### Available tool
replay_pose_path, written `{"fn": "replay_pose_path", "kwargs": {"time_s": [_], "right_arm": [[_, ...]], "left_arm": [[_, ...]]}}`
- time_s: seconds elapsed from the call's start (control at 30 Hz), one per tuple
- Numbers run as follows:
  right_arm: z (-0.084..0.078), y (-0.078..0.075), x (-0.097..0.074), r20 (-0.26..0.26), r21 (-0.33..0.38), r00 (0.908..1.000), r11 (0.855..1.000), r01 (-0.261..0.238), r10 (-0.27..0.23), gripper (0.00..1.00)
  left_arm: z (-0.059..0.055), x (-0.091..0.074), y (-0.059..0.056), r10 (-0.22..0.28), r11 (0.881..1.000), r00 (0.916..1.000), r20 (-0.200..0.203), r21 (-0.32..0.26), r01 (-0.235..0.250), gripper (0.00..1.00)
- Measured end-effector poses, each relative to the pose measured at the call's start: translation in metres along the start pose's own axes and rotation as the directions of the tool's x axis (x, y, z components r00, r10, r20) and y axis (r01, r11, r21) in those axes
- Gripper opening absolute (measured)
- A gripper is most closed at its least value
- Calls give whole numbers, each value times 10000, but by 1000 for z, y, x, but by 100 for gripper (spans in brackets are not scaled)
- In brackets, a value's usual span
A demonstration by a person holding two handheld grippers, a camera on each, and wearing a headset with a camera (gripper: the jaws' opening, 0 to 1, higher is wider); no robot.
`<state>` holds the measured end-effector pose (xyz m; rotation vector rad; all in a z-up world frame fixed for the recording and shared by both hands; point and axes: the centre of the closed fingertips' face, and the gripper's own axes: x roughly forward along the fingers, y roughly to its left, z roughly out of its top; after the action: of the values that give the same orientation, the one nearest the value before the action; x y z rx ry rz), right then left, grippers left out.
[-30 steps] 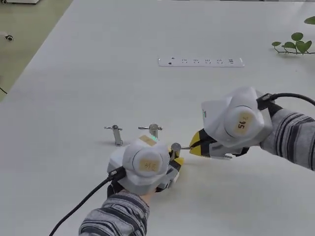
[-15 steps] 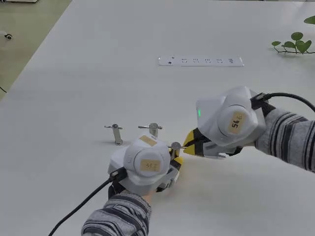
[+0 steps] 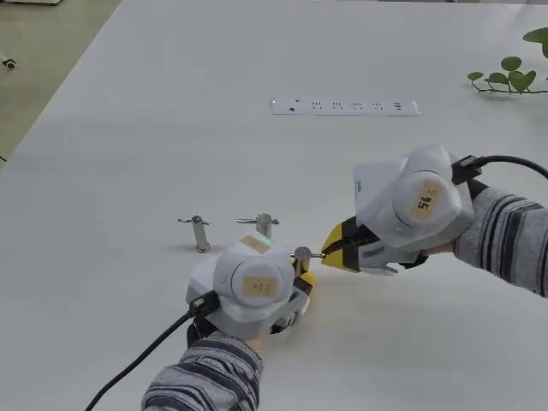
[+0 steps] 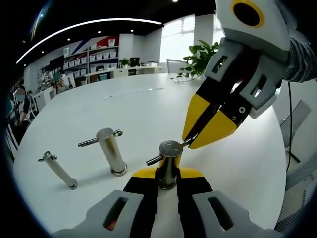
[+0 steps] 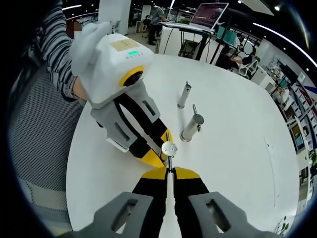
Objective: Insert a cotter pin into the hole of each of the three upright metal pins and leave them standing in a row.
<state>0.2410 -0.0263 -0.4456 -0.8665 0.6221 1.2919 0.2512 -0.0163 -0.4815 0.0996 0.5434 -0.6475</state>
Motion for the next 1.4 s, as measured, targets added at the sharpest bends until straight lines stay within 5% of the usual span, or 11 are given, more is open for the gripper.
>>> {"fn": "replay_pose_path", "kwargs": {"time_s": [1.17, 1.4], "right_arm": [[6, 3, 7, 4, -254, 10000, 9996, -77, 77, 0], [6, 4, 7, 69, -10, 9999, 9999, -117, 117, 6]], "left_arm": [[-2, 1, -2, -23, 10000, 9998, -188, -78, 22, 11], [-7, -2, -4, -148, 9999, 9990, -425, 6, 149, 25]]}}
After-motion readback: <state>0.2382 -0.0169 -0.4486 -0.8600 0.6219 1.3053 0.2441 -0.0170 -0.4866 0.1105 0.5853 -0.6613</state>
